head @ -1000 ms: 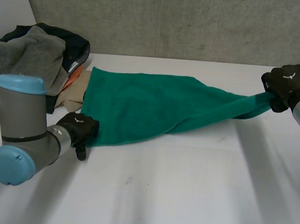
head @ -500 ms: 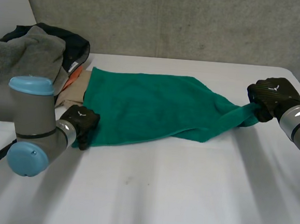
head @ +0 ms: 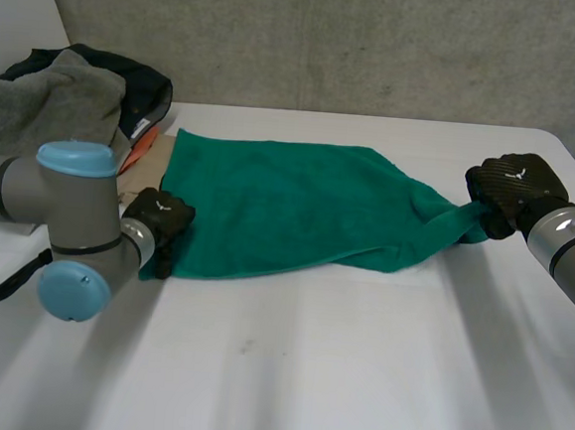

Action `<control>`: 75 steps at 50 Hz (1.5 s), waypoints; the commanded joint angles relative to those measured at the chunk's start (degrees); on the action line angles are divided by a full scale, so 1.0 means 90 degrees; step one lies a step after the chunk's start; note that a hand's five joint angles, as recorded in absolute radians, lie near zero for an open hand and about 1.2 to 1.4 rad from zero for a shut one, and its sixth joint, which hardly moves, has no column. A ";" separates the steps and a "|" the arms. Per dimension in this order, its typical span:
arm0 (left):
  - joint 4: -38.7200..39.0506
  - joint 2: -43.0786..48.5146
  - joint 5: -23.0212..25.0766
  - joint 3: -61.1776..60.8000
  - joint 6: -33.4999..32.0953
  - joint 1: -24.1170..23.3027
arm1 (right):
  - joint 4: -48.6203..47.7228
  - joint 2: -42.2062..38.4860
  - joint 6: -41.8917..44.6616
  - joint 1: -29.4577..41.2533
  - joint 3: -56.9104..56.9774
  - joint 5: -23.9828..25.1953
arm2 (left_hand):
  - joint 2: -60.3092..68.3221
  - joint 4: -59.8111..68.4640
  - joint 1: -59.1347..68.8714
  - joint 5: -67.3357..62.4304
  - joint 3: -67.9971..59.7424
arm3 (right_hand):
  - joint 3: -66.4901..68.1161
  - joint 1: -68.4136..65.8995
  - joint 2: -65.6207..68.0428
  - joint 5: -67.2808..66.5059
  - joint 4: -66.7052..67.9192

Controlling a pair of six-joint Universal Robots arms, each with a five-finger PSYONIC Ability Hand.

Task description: Fold the laundry.

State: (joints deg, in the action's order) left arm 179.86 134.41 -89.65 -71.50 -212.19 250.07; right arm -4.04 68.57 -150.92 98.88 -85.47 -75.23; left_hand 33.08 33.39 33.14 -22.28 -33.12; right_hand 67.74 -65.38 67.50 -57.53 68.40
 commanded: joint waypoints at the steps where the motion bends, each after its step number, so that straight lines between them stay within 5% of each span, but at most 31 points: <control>1: -0.0004 0.0076 -0.0068 0.0298 0.0002 0.0007 | -0.0019 0.0017 0.0001 0.0019 -0.0015 0.0000 | 0.0860 0.0826 0.0854 -0.0948 -0.0856 | 0.1362 -0.1624 0.1389 -0.1386 0.1289; 7: -0.0024 0.0193 -0.0068 0.0484 -0.0007 -0.0012 | -0.0019 -0.0002 0.0001 0.0039 -0.0034 0.0000 | 0.1810 0.1776 0.1804 -0.1899 -0.1806 | 0.1362 -0.1624 0.1389 -0.1386 0.1289; 11: -0.0082 0.0184 -0.0039 0.0571 0.0002 0.0007 | -0.0039 0.0007 0.0011 0.0010 -0.0034 0.0000 | 0.5203 0.5169 0.5197 -0.5292 -0.5200 | 0.1362 -0.1624 0.1389 -0.1386 0.1289; 18: -0.0472 -0.0694 -0.0039 0.0299 0.0139 0.0114 | 0.0059 0.0154 0.0079 -0.0146 0.0093 -0.0020 | 0.5213 0.5179 0.5207 -0.5302 -0.5209 | 0.1362 -0.1624 0.1389 -0.1386 0.1289; 25: -0.1438 -0.2705 0.0254 -0.0463 0.0442 0.0495 | 0.1785 0.0924 0.1229 -0.0907 0.0512 0.0000 | 0.5213 0.5179 0.5207 -0.5302 -0.5209 | 0.1362 -0.1624 0.1389 -0.1386 0.1289; 34: -0.2542 -0.5029 0.1327 -0.0542 0.0646 0.1022 | 0.3613 0.1794 0.1974 -0.1553 0.1518 0.0322 | 0.5213 0.5179 0.5207 -0.5302 -0.5209 | 0.1362 -0.1624 0.1389 -0.1386 0.1289; 40: -0.2582 -0.4789 0.1378 -0.0444 0.0871 0.1052 | 0.3760 0.1756 0.2032 -0.1553 0.1558 0.0400 | 0.5213 0.5179 0.5207 -0.5302 -0.5209 | 0.1362 -0.1624 0.1389 -0.1386 0.1289; 48: -0.2572 -0.3120 0.0734 -0.0005 0.0716 0.0672 | 0.3594 0.0770 0.2217 -0.1124 0.1714 0.0254 | 0.5213 0.5179 0.5207 -0.5302 -0.5209 | 0.1362 -0.1624 0.1389 -0.1386 0.1289; 56: -0.2368 -0.1410 0.0303 0.1936 0.0559 0.0310 | 0.2541 -0.0460 0.2101 -0.0392 0.2767 -0.0361 | 0.5213 0.5179 0.5207 -0.5302 -0.5209 | 0.1362 -0.1624 0.1389 -0.1386 0.1289; 63: -0.1520 -0.0570 0.0324 0.5467 0.1113 0.0329 | -0.0374 -0.1446 0.0777 -0.0196 0.5099 -0.1355 | 0.5213 0.5179 0.5207 -0.5302 -0.5209 | 0.1362 -0.1624 0.1389 -0.1386 0.1289; 67: -0.1002 -0.0530 0.0041 0.6575 0.1835 0.0369 | -0.1889 -0.1428 -0.0385 -0.0225 0.5279 -0.1630 | 0.5213 0.5179 0.5207 -0.5302 -0.5209 | 0.1362 -0.1624 0.1389 -0.1386 0.1289; 75: -0.0639 -0.0754 -0.0146 0.5916 0.2385 0.0388 | -0.2412 -0.1272 -0.0946 -0.0137 0.4898 -0.1465 | 0.5213 0.5179 0.5207 -0.5302 -0.5209 | 0.1362 -0.1624 0.1389 -0.1386 0.1289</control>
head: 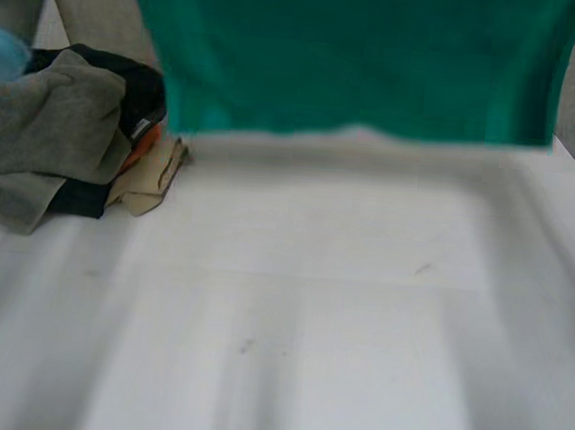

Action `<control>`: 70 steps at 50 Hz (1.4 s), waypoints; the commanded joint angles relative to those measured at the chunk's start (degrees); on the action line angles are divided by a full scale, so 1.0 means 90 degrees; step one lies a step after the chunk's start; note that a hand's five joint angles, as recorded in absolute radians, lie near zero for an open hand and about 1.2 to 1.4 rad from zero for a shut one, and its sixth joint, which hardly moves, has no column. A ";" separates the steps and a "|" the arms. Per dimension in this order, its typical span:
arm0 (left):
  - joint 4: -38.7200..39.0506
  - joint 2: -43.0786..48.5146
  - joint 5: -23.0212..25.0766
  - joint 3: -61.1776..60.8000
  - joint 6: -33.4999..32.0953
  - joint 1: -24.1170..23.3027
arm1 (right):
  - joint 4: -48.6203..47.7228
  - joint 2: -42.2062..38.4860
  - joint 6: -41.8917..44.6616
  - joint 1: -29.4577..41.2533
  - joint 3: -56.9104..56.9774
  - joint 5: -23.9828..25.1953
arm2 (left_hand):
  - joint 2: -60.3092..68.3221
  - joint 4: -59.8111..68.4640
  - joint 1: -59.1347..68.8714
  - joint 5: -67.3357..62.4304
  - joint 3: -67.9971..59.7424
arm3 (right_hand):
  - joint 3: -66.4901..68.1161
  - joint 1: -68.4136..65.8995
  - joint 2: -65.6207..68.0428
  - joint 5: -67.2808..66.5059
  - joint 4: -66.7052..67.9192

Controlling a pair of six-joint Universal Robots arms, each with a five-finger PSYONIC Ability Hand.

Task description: Fold the laundry.

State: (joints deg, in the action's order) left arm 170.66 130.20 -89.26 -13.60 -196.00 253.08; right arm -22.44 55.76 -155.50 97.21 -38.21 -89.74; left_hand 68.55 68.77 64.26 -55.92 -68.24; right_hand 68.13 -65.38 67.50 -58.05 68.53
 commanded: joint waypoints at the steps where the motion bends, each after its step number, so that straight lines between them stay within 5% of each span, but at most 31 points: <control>1: 0.0413 -0.0306 -0.0171 -0.0665 0.0586 0.0064 | -0.0358 0.0143 -0.0437 0.0058 -0.0393 0.0166 | 0.1272 0.1248 0.1749 -0.1564 -0.1307 | 0.1319 -0.1624 0.1388 -0.1328 0.1275; 15: 0.1955 -0.0200 0.0034 -0.3622 0.0596 0.0259 | 0.0412 -0.0462 -0.0310 -0.0010 -0.1544 0.0780 | 0.1272 0.1248 0.1749 -0.1564 -0.1307 | 0.1319 -0.1624 0.1388 -0.1328 0.1275; 24: 0.1869 -0.0091 0.0337 -0.5011 0.0186 0.0172 | 0.0960 -0.0697 0.0451 -0.0108 -0.2814 0.1074 | 0.1272 0.1248 0.1749 -0.1564 -0.1307 | 0.1319 -0.1624 0.1388 -0.1328 0.1275; 30: 0.0806 -0.0511 0.0523 -0.5782 -0.0331 0.0220 | 0.1877 -0.0347 0.1398 -0.0225 -0.3478 0.1036 | 0.1272 0.1248 0.1749 -0.1564 -0.1307 | 0.1319 -0.1624 0.1388 -0.1328 0.1275; 42: -0.2730 -0.1693 0.0708 -0.7501 -0.2128 0.0220 | 0.6096 0.1567 0.4112 -0.0967 -0.5206 0.0772 | 0.1272 0.1248 0.1749 -0.1564 -0.1307 | 0.1319 -0.1624 0.1388 -0.1328 0.1275; 49: -0.3025 -0.1889 0.0816 -0.7737 -0.2647 0.0152 | 0.5191 0.1940 0.4906 -0.1046 -0.5657 0.0918 | 0.1272 0.1248 0.1749 -0.1564 -0.1307 | 0.1319 -0.1624 0.1388 -0.1328 0.1275; 62: -0.2088 -0.0504 0.0241 -0.5211 -0.1007 -0.0443 | 0.3346 0.0506 0.3140 -0.0265 -0.4311 0.0578 | 0.1272 0.1248 0.1749 -0.1564 -0.1307 | 0.1319 -0.1624 0.1388 -0.1328 0.1275; 70: -0.2067 0.0736 -0.0628 -0.3093 -0.0860 -0.0707 | 0.2330 -0.0402 0.2611 0.0067 -0.3432 0.0060 | 0.1272 0.1248 0.1749 -0.1564 -0.1307 | 0.1319 -0.1624 0.1388 -0.1328 0.1275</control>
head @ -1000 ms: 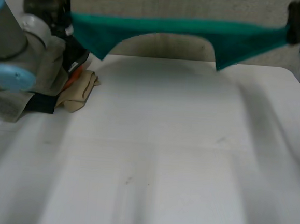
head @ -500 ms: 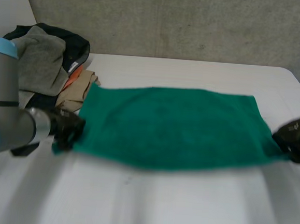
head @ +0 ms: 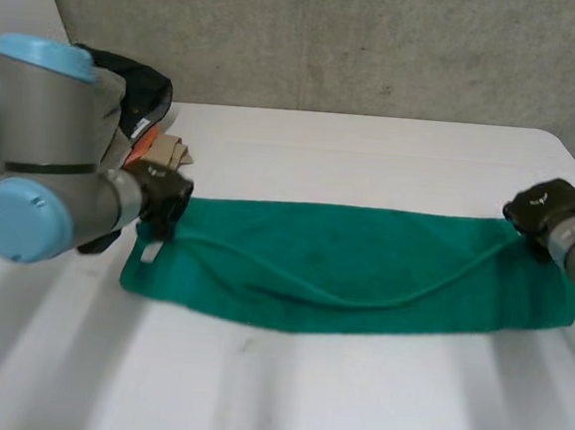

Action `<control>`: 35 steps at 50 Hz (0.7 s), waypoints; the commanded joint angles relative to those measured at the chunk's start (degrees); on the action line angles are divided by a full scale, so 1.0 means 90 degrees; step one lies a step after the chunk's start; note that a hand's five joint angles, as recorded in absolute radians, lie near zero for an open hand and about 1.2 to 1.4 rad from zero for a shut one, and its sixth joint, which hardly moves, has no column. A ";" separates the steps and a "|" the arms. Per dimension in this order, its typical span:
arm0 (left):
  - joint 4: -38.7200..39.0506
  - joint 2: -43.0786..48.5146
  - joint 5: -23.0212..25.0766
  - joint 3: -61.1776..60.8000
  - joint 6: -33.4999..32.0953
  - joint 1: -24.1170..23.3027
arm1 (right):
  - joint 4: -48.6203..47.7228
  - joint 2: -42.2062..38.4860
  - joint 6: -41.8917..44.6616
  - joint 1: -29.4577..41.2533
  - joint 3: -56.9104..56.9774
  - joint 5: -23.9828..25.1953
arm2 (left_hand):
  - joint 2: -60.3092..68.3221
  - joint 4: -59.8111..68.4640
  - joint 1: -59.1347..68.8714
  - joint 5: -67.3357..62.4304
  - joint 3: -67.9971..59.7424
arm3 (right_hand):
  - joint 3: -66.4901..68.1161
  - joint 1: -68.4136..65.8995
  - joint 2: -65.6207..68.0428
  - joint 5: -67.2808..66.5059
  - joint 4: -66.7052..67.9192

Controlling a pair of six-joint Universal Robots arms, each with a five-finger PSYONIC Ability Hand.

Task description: Fold the laundry.

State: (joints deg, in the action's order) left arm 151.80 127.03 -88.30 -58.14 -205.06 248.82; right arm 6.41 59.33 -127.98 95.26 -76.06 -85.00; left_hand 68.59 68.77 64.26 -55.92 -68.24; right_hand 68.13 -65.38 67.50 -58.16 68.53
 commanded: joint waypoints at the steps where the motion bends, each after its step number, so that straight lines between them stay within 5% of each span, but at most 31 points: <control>1: 0.0018 0.1226 -0.0804 0.2073 0.0148 -0.0244 | -0.0946 -0.0888 -0.0458 0.0313 0.0872 -0.0526 | 0.1268 0.1248 0.1749 -0.1564 -0.1307 | 0.1319 -0.1624 0.1389 -0.1315 0.1274; 15: -0.0900 0.2896 -0.1332 0.4525 -0.0096 -0.0371 | -0.1200 -0.2440 -0.0312 0.0626 0.2532 -0.1190 | 0.1268 0.1248 0.1749 -0.1564 -0.1307 | 0.1319 -0.1624 0.1389 -0.1315 0.1274; 33: -0.0442 0.3170 -0.1508 0.4878 -0.0301 -0.0420 | -0.1346 -0.3252 -0.0233 0.0626 0.3393 -0.1483 | 0.1140 0.1121 0.1622 -0.1437 -0.1179 | 0.1319 -0.1624 0.1389 -0.1315 0.1274; 34: -0.0364 0.3170 -0.1488 0.4859 -0.0292 -0.0449 | -0.1395 -0.3271 -0.0253 0.0645 0.3412 -0.1522 | -0.3117 -0.3136 -0.2635 0.2820 0.3078 | -0.2291 0.1987 -0.2222 0.2295 -0.2337; 35: -0.0354 0.3161 -0.1469 0.4849 -0.0301 -0.0469 | -0.1434 -0.3281 -0.0263 0.0655 0.3393 -0.1581 | -0.5009 -0.5029 -0.4528 0.4713 0.4971 | -0.5343 0.5039 -0.5274 0.5347 -0.5389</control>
